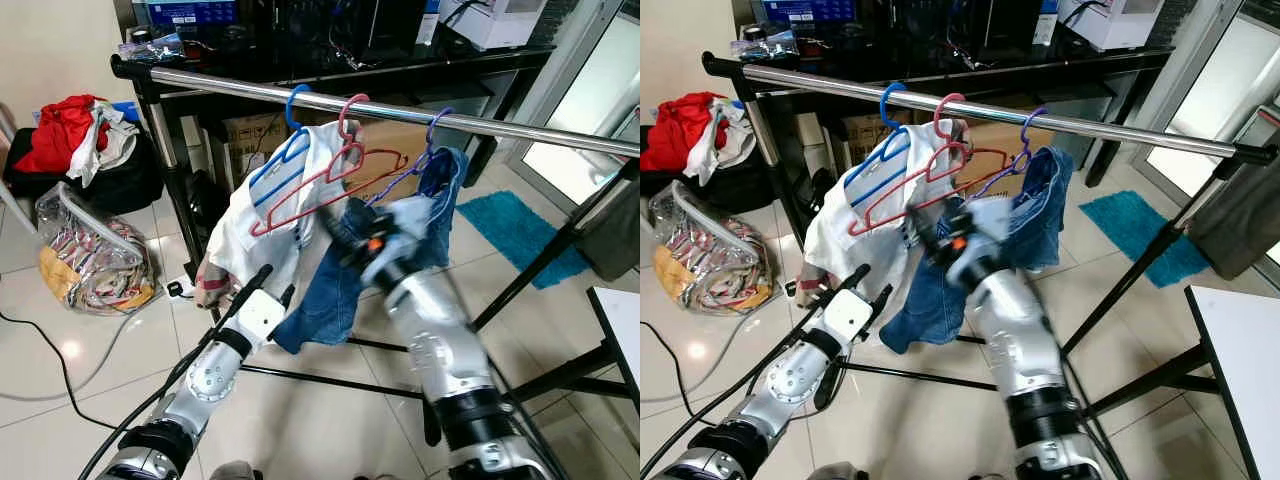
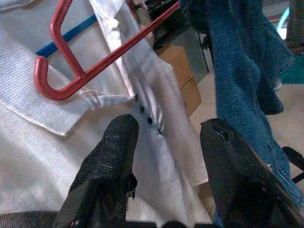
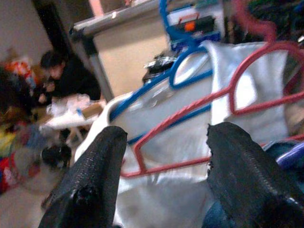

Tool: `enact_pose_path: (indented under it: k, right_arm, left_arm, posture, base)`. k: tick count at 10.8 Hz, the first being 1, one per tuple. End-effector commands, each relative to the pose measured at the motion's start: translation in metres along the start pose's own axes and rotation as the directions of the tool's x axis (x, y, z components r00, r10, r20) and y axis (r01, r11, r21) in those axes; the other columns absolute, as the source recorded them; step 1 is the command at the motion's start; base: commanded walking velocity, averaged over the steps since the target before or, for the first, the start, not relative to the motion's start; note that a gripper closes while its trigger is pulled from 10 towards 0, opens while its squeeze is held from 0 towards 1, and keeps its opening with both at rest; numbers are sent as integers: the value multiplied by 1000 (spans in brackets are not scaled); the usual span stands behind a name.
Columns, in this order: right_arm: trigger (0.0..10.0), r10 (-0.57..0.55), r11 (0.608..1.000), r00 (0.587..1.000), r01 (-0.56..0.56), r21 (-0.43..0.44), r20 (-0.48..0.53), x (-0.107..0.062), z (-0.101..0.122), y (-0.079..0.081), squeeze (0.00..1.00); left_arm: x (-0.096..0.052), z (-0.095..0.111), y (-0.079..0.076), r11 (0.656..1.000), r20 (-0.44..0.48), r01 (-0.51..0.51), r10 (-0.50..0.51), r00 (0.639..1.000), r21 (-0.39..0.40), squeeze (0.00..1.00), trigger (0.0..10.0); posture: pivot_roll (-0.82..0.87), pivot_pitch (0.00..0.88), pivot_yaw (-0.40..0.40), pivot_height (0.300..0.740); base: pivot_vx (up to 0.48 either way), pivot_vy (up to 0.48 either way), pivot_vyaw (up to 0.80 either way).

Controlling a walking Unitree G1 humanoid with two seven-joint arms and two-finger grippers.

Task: Hang hanger

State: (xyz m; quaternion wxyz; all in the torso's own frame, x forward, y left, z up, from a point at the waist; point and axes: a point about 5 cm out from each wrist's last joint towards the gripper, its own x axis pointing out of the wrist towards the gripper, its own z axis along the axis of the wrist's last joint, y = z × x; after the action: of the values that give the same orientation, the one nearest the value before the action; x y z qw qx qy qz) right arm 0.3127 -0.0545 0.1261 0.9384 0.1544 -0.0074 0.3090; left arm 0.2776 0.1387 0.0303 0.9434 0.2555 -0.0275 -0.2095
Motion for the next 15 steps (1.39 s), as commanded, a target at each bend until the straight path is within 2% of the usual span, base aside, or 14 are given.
enact_pose_path:
  k: [1,2,3,4,5,6,7,9,11,12,13,15]
  right_arm:
    - [10000,-6,999,999,4,-36,-36,5,-1,-1,0]
    - [10000,-30,999,997,27,-44,-66,8,-5,-2,0]
    - [10000,-4,999,997,1,-35,-77,11,-9,5,0]
    - [10000,-12,997,995,5,-72,-103,14,-12,6,0]
    - [10000,-49,995,993,39,-88,-107,15,-12,1,0]
    - [10000,-184,970,977,164,-178,-106,11,-9,-20,0]
    - [10000,-272,949,958,252,-191,-89,4,-6,-36,0]
    - [10000,-363,915,929,341,-214,-73,-6,-3,-52,0]
    - [10000,-399,899,916,382,-215,-39,-11,4,-59,0]
    - [10000,-408,889,913,401,-223,13,-12,16,-60,0]
    - [10000,-402,875,909,416,-246,106,-10,38,-56,0]
    - [10000,-367,839,910,414,-352,195,-5,62,-43,0]
  left_arm:
    - [4,4,-4,999,19,31,-32,999,17,0,10000]
    - [5,5,-3,999,24,42,-43,999,26,0,10000]
    - [5,5,-2,999,24,45,-46,999,28,0,10000]
    - [6,5,-3,998,25,51,-52,998,31,0,10000]
    - [6,6,-3,998,27,54,-55,998,32,0,10000]
    - [6,6,-3,998,29,56,-57,998,33,0,10000]
    - [7,6,-4,998,30,58,-59,998,33,0,10000]
    - [9,8,-5,998,32,57,-58,998,32,0,10000]
    - [11,9,-8,998,37,61,-62,997,29,0,10000]
    - [13,11,-11,997,44,68,-69,997,27,0,10000]
    - [13,13,-14,997,50,75,-76,996,25,0,10000]
    - [14,14,-19,996,53,87,-88,995,19,0,10000]
  posture:
    - [179,0,-51,740]
    - [177,0,-48,740]
    - [171,0,-37,740]
    - [171,0,-37,740]
    - [171,0,-37,740]
    - [168,0,-33,740]
    - [169,0,-35,740]
    - [167,0,-38,740]
    - [158,0,-44,740]
    - [151,0,-46,740]
    - [140,0,-48,740]
    - [128,0,-50,740]
  base:
    - [0,0,0]
    - [0,0,0]
    - [0,0,0]
    - [0,0,0]
    - [0,0,0]
    - [0,0,0]
    - [0,0,0]
    - [0,0,0]
    - [0,0,0]
    - [0,0,0]
    - [0,0,0]
    - [0,0,0]
